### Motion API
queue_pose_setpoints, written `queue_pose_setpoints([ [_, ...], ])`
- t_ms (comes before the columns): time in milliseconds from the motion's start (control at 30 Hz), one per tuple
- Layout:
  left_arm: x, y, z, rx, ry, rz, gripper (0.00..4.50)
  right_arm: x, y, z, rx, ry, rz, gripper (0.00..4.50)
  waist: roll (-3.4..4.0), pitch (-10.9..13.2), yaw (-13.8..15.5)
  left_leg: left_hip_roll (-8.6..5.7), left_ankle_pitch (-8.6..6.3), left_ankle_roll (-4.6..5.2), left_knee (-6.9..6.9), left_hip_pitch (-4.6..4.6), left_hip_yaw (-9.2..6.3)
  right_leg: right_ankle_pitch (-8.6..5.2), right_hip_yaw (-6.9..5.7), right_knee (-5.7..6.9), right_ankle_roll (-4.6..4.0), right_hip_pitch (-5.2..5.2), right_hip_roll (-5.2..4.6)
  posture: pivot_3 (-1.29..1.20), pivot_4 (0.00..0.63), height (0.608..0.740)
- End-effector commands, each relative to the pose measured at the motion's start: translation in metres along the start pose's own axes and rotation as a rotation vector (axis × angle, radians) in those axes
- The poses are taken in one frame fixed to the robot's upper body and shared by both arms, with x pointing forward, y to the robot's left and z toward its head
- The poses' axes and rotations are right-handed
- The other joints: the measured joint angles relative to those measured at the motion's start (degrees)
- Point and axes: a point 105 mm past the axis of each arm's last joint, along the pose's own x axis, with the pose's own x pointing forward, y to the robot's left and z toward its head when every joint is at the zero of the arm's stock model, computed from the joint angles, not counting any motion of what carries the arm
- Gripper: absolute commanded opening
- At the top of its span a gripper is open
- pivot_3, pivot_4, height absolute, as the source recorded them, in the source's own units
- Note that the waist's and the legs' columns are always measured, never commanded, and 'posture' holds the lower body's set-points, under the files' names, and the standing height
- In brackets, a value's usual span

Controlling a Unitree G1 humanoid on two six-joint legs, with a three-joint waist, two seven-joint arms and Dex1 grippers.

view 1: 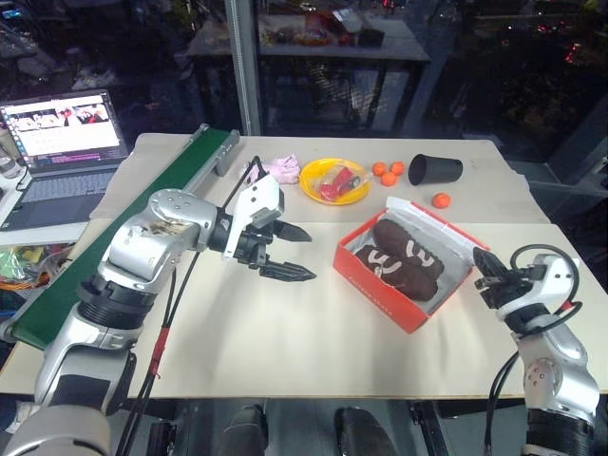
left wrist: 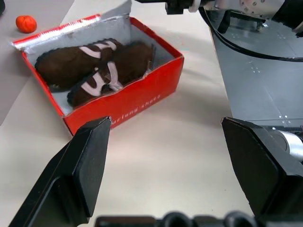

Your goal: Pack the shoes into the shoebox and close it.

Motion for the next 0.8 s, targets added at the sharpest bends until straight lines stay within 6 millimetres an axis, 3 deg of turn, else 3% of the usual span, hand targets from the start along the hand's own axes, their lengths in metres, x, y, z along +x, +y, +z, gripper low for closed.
queue_pose_setpoints([
  [33,-0.004,0.002,0.010,0.047,-0.001,0.006,3.98,0.002,0.016,0.004,0.023,-0.008,0.044,0.02,0.00,0.00,0.05,0.00,0.00,0.00,0.00,0.00,0.00,0.00,0.00,0.00,0.00,0.00,0.00,0.00,0.150,0.740],
  [133,-0.006,0.003,0.010,0.044,-0.001,0.012,3.98,-0.005,0.003,0.006,0.024,-0.013,-0.032,0.02,0.01,0.00,0.13,0.00,0.00,0.00,0.01,0.00,0.00,0.00,0.00,0.00,0.00,-0.01,0.00,0.00,0.150,0.740],
  [267,-0.008,0.003,0.008,0.032,-0.002,0.021,3.98,-0.029,-0.043,0.033,-0.096,-0.075,-0.245,0.02,0.01,0.00,0.43,-0.01,0.00,0.00,0.01,-0.03,0.00,0.00,0.00,-0.01,0.00,-0.01,-0.01,0.00,0.150,0.740],
  [367,-0.008,0.002,0.007,0.023,-0.004,0.026,3.98,-0.050,-0.056,0.046,-0.104,-0.106,-0.322,0.02,0.01,0.00,0.61,-0.01,0.00,0.00,0.00,-0.04,0.00,0.00,0.00,-0.03,0.00,0.00,-0.01,0.00,0.150,0.740],
  [533,-0.006,0.002,0.007,0.021,-0.009,0.021,3.98,-0.054,-0.059,0.023,-0.176,0.011,-0.354,0.02,0.02,-0.01,-0.36,0.02,0.00,0.00,-0.02,0.06,0.00,0.00,0.06,-0.01,-0.01,0.01,0.02,0.00,0.150,0.740],
  [633,-0.005,0.003,0.008,0.027,-0.009,0.021,3.98,-0.054,-0.083,0.004,-0.380,0.124,-0.497,0.02,0.03,-0.01,-0.93,0.01,0.00,0.00,-0.01,0.16,0.00,0.02,0.10,0.01,-0.05,0.07,0.04,0.00,0.150,0.740],
  [800,-0.005,0.004,0.007,0.028,-0.006,0.025,3.98,-0.039,-0.093,-0.002,-0.409,0.070,-0.539,0.02,0.04,-0.01,-1.29,-0.03,0.00,0.00,-0.04,0.15,0.00,0.01,0.14,-0.02,-0.04,0.04,0.03,0.00,0.150,0.740],
])
